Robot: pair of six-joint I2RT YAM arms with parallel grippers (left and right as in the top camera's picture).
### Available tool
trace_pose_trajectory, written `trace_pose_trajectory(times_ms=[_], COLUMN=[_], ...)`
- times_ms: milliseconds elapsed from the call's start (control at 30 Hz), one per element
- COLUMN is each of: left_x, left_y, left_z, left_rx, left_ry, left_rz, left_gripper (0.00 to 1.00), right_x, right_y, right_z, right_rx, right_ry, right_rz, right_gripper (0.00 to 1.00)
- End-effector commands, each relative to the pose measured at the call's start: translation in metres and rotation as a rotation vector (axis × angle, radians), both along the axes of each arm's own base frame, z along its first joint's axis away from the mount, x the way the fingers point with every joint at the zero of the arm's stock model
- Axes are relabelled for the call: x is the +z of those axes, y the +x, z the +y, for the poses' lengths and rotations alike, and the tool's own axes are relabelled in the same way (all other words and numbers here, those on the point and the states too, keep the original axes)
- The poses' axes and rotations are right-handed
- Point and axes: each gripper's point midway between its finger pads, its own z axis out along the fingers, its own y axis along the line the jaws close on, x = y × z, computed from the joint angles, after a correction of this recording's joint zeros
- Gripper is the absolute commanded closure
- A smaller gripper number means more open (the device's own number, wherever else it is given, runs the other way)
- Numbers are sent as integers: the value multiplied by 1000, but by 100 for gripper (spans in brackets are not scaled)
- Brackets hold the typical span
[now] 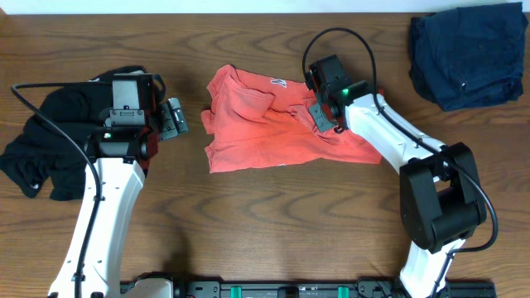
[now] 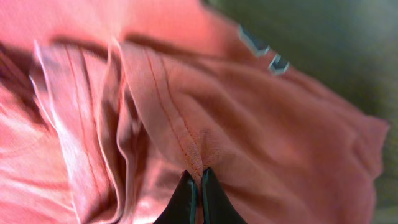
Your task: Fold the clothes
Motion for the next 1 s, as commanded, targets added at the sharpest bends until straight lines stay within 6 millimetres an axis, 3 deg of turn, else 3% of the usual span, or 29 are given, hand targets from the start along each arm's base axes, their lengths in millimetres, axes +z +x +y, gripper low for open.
trace_pose_trajectory(times_ms=[0, 167, 267, 433, 467, 567, 667, 867, 967], left_x=[2, 2, 2, 2, 2, 2, 2, 2, 2], left_y=[3, 3, 3, 3, 3, 3, 3, 3, 3], left_z=[3, 3, 3, 3, 3, 3, 3, 3, 3], left_rx=[-5, -5, -5, -5, -5, -5, -5, -5, -5], left_ry=[17, 17, 17, 17, 17, 17, 17, 17, 17], left_rz=[-3, -2, -2, -2, -2, -2, -2, -2, -2], left_gripper=[2, 2, 2, 2, 2, 2, 2, 2, 2], right_x=[28, 57, 58, 41, 35, 24, 26, 51, 47], right_y=[24, 46, 47, 43, 42, 38, 34, 11, -15], right_z=[17, 35, 44, 49, 49, 47, 45, 39, 35], right_rx=[-17, -21, -22, -30, -29, -33, -38, -82, -138], right_ry=[68, 172, 228, 236, 229, 215, 209, 219, 198], right_rz=[-80, -163, -160, -115, -101, -70, -55, -22, 70], right_gripper=[99, 99, 99, 97, 88, 39, 16, 18, 24])
